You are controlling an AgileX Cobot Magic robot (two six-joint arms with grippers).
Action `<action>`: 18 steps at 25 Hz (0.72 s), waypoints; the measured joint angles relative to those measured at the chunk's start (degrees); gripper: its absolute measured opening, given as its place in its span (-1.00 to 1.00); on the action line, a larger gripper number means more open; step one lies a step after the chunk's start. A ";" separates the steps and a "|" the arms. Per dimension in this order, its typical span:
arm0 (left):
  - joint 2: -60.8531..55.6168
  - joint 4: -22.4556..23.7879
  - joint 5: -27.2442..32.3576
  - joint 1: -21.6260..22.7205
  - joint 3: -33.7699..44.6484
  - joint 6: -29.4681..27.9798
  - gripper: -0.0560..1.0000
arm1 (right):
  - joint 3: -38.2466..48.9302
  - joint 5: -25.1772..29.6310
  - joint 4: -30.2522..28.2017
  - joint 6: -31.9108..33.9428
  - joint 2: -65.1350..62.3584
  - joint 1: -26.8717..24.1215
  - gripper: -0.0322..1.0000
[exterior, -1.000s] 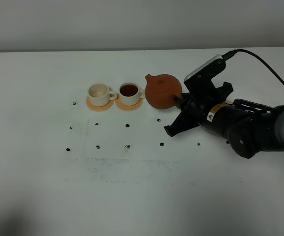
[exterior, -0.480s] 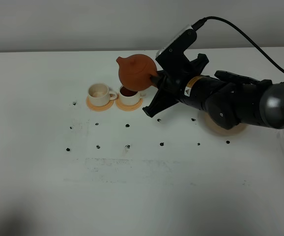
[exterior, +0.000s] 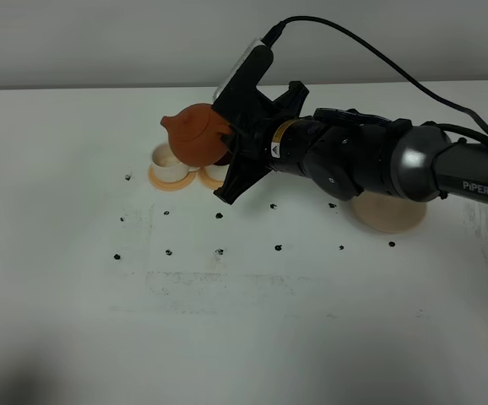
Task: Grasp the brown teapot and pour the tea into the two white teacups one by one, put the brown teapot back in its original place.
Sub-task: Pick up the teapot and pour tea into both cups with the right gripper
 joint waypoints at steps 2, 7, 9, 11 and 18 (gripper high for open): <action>0.00 0.00 0.00 0.00 0.00 0.00 -0.48 | -0.83 0.76 -1.37 0.00 0.76 0.20 -0.77; 0.00 0.00 0.00 0.00 0.00 0.00 -0.48 | -1.56 2.77 -3.30 0.00 1.77 0.25 -0.77; 0.00 0.00 0.00 0.00 0.00 0.00 -0.48 | -1.56 2.96 -3.58 0.04 1.77 0.25 -0.77; 0.00 0.00 0.00 0.00 0.00 0.00 -0.48 | -1.56 2.96 -3.84 0.18 1.77 0.25 -0.77; 0.00 0.00 0.00 0.00 0.00 0.00 -0.48 | -1.56 3.33 -4.97 0.25 1.77 0.25 -0.77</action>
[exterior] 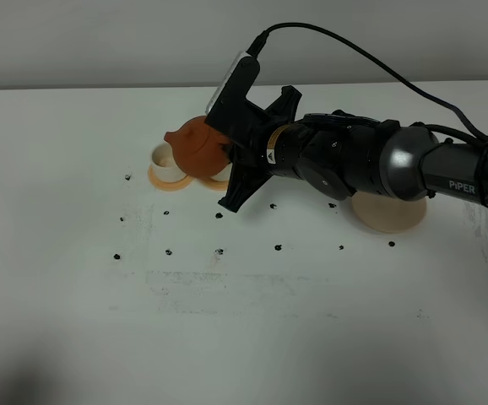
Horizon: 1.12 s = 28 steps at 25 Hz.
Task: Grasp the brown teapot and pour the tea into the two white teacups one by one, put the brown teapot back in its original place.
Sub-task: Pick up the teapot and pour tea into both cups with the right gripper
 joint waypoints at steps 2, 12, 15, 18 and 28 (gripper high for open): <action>0.00 0.00 0.00 0.00 0.00 0.00 -0.48 | -0.19 0.35 -0.48 0.00 0.00 0.00 -0.77; 0.00 0.00 0.00 0.00 0.00 0.00 -0.48 | -3.34 4.06 -4.35 0.00 0.00 0.00 -0.77; 0.00 0.00 0.00 0.00 0.00 0.00 -0.48 | -3.34 5.11 -6.34 0.00 0.00 0.00 -0.77; 0.00 0.00 0.00 0.00 0.00 0.00 -0.48 | -3.34 5.64 -7.55 0.00 0.00 0.00 -0.77; 0.00 0.00 0.00 0.00 0.00 0.00 -0.48 | -4.00 5.95 -9.95 0.00 0.00 0.00 -0.77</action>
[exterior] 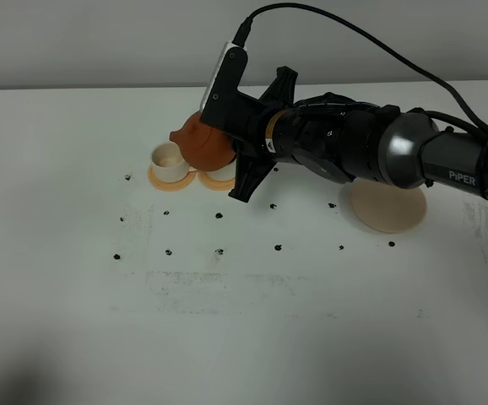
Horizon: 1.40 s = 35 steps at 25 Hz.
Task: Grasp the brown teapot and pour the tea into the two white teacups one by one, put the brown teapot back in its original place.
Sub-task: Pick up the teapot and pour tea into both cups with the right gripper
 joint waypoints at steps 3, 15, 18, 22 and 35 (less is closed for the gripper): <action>0.00 0.00 0.00 0.00 0.00 0.00 -0.48 | 0.00 0.00 -0.74 0.00 0.00 0.00 -0.77; 0.00 0.00 0.00 0.00 0.00 0.00 -0.48 | 0.00 0.00 -4.71 0.11 0.00 0.00 -0.77; 0.00 0.00 0.00 0.00 0.00 0.00 -0.48 | 0.00 -0.05 -4.91 0.11 0.00 0.00 -0.77; 0.00 0.00 0.00 0.00 0.00 0.00 -0.48 | -0.77 -0.37 -5.02 0.11 0.00 0.00 -0.77; 0.00 0.00 0.00 0.00 0.00 0.00 -0.48 | -1.14 -0.83 -9.47 1.06 0.53 0.00 -0.77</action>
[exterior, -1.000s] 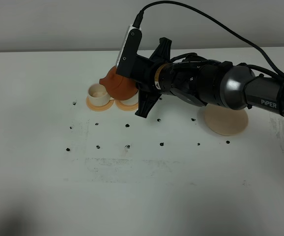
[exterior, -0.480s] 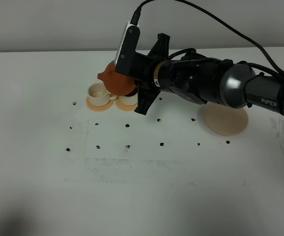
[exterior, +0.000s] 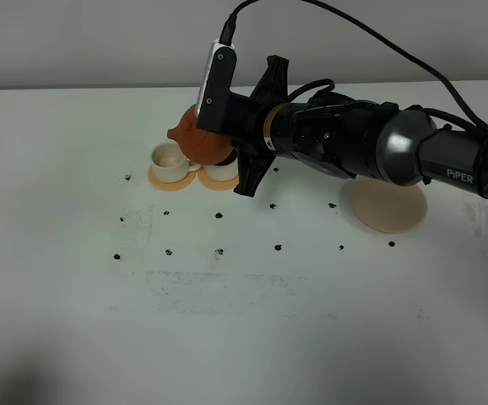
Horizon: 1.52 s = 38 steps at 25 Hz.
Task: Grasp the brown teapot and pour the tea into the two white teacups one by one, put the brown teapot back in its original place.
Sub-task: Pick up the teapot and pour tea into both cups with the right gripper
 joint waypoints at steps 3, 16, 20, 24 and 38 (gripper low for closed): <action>0.00 0.00 0.00 0.00 0.00 0.00 -0.48 | 0.00 0.00 -1.67 1.19 0.26 0.00 -0.77; 0.00 0.00 0.00 0.00 0.00 0.00 -0.48 | 0.00 -0.19 -4.81 1.94 0.44 0.00 -0.77; 0.00 0.00 0.00 0.00 0.00 0.00 -0.48 | 0.00 -0.89 -5.90 1.94 0.44 0.00 -0.77; 0.00 0.00 0.00 0.00 0.00 0.00 -0.48 | -0.84 -0.96 -6.99 1.94 0.56 0.00 -0.77; 0.00 0.00 0.00 0.00 0.00 0.00 -0.48 | -3.06 -0.01 -8.89 1.94 3.32 0.00 -0.77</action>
